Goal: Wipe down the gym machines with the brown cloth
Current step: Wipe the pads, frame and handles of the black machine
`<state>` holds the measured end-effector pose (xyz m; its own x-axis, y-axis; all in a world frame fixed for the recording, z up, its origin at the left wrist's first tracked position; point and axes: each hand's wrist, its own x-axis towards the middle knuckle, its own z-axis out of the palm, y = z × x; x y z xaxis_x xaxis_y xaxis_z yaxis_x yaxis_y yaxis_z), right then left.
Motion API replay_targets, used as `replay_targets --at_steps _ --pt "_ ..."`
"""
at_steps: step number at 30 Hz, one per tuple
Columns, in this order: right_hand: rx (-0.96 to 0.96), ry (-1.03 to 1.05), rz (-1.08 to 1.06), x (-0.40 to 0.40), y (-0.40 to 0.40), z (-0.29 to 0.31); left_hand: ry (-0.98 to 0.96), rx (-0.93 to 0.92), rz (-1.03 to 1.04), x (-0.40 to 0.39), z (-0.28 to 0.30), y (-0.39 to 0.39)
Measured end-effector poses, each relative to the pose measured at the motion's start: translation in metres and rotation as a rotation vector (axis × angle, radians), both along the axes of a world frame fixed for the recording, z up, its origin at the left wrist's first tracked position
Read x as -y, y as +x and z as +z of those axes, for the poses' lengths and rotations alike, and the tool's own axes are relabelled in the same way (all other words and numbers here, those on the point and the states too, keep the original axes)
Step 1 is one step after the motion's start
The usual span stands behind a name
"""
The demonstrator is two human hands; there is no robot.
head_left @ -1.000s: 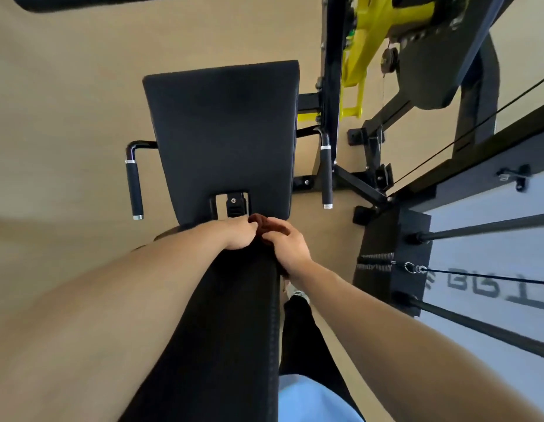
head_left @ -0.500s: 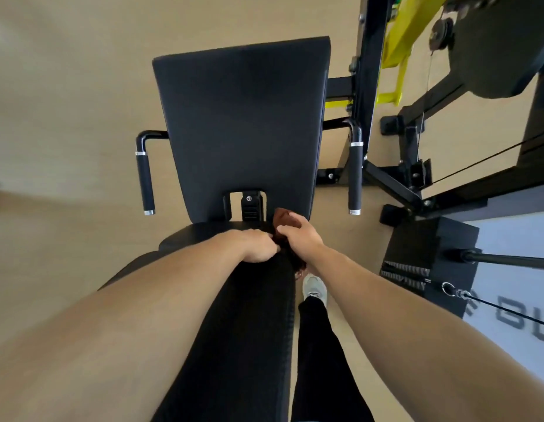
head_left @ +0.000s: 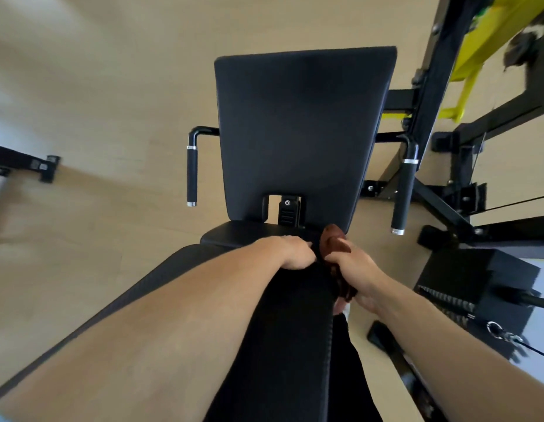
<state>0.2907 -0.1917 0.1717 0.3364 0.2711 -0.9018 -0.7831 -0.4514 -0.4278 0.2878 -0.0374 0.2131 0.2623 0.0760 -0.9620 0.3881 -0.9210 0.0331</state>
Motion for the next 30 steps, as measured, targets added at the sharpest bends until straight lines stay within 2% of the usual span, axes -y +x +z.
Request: replay_targets --at_steps 8,12,15,19,21,25,27,30 --pt "0.042 -0.013 -0.147 -0.020 0.016 -0.048 -0.002 -0.005 -0.046 -0.004 0.001 0.016" --pt "-0.044 0.013 -0.232 -0.024 0.032 -0.070 -0.002 -0.003 -0.060 -0.007 -0.002 0.025" --pt "-0.041 0.000 -0.274 -0.027 0.030 -0.047 -0.024 -0.002 -0.126 -0.004 0.001 0.026" --pt "-0.071 0.017 -0.226 -0.007 0.007 0.003 -0.034 0.022 -0.104 -0.004 -0.004 0.022" --pt "-0.091 0.048 -0.220 0.000 -0.002 0.009 -0.047 0.027 -0.095 -0.005 -0.009 0.023" --pt "-0.017 -0.014 -0.199 -0.016 0.010 -0.025 -0.057 0.021 -0.069 -0.006 -0.014 0.024" --pt "-0.005 -0.028 -0.184 -0.023 0.022 -0.060 -0.058 0.011 -0.042 -0.008 -0.019 0.025" --pt "-0.055 0.001 -0.216 -0.028 0.036 -0.077 -0.065 0.017 -0.020 -0.008 -0.021 0.025"
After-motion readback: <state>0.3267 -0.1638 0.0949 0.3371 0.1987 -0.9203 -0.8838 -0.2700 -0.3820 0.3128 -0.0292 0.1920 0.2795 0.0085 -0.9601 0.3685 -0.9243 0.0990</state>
